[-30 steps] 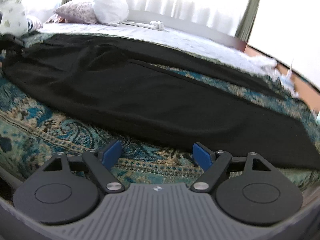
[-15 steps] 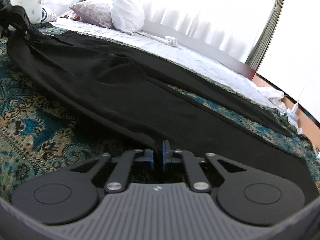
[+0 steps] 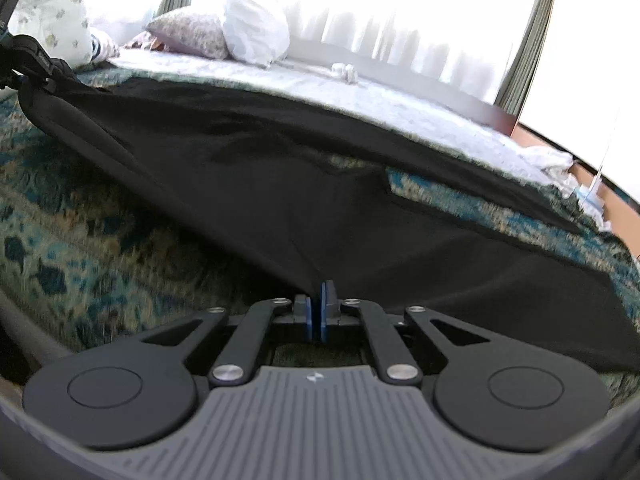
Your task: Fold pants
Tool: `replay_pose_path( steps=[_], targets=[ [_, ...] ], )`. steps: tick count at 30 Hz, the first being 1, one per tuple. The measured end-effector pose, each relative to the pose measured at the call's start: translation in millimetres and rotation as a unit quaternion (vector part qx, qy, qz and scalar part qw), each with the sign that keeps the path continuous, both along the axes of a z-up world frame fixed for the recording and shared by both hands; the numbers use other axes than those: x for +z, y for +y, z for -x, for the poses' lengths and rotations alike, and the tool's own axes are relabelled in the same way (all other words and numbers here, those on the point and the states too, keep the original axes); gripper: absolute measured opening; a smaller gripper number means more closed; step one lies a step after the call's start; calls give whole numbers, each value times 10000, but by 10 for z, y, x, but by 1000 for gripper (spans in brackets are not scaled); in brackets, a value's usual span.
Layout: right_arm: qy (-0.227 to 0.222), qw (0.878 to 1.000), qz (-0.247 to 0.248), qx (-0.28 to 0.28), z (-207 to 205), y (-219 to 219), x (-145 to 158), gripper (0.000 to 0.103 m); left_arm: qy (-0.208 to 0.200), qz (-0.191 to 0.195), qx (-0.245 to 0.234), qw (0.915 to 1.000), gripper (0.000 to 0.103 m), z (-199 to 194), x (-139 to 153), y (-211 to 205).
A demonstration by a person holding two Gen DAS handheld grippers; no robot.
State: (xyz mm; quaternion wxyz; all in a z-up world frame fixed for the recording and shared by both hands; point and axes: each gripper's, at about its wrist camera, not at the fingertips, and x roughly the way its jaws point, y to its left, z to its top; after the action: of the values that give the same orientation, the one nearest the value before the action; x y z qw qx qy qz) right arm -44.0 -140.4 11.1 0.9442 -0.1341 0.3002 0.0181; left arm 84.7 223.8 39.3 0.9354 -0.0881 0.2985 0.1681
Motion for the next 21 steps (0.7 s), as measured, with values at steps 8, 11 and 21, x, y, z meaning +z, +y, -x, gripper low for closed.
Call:
replay_pose_path(
  steps=[8, 11, 21],
  targets=[
    [-54, 9996, -260, 18, 11, -102, 41, 41, 342, -209, 253, 9989, 46, -17, -208, -48],
    [-64, 9969, -779, -64, 20, -380, 138, 60, 322, -262, 329, 9986, 59, 10, -141, -43],
    [-811, 9706, -1219, -1911, 47, -1905, 463, 73, -228, -484, 190, 9984, 88, 148, 250, -345]
  ],
)
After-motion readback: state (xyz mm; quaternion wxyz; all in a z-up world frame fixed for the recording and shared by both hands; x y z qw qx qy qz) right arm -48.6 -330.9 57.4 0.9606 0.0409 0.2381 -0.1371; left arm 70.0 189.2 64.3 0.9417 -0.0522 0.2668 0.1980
